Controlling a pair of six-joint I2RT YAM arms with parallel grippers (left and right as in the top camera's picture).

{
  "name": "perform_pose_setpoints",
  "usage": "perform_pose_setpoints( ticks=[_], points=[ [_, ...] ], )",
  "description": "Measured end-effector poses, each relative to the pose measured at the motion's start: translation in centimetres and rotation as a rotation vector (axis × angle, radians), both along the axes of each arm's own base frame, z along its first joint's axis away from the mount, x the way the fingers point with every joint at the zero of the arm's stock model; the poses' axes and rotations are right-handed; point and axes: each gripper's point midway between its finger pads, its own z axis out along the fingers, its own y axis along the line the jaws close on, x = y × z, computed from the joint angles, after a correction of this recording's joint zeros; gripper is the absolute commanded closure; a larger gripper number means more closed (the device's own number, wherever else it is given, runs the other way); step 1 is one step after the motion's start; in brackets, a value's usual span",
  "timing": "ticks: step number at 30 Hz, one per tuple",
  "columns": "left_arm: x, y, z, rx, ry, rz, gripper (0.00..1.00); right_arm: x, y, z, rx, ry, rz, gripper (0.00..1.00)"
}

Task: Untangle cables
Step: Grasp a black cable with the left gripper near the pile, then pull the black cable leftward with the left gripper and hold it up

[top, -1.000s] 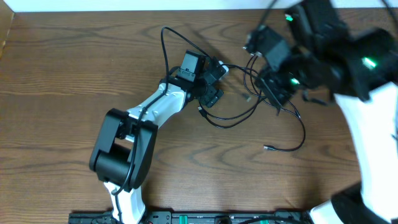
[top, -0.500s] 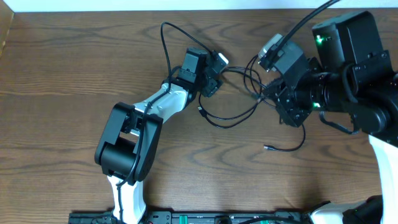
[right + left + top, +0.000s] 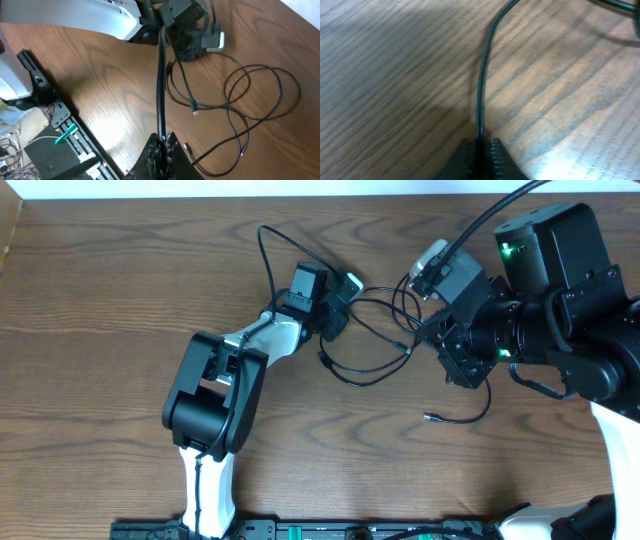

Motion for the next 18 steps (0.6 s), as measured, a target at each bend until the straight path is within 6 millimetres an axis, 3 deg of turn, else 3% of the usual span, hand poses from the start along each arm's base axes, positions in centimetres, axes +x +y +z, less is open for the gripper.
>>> perform_pose_setpoints(
  ticks=[5,10,13,15,18],
  points=[
    [-0.5,-0.1,-0.1,0.008,0.033,-0.002,0.93,0.0,0.0,0.0,0.004,0.006,-0.009,0.99],
    [-2.8,1.3,0.7,0.046,0.118,0.018,0.93,0.1,-0.1,0.0,0.0,0.004,-0.017,0.99],
    [-3.0,2.8,6.2,0.019,0.047,0.047,0.93,0.3,-0.4,-0.1,-0.013,-0.003,-0.032,0.99],
    [-2.1,4.6,15.0,-0.049,-0.133,0.087,0.93,0.6,-0.7,-0.2,-0.033,-0.015,-0.048,0.99],
    [-3.3,8.0,25.3,-0.116,-0.343,0.149,0.93,1.1,-1.5,-0.3,-0.07,-0.036,-0.08,0.99]
  ],
)
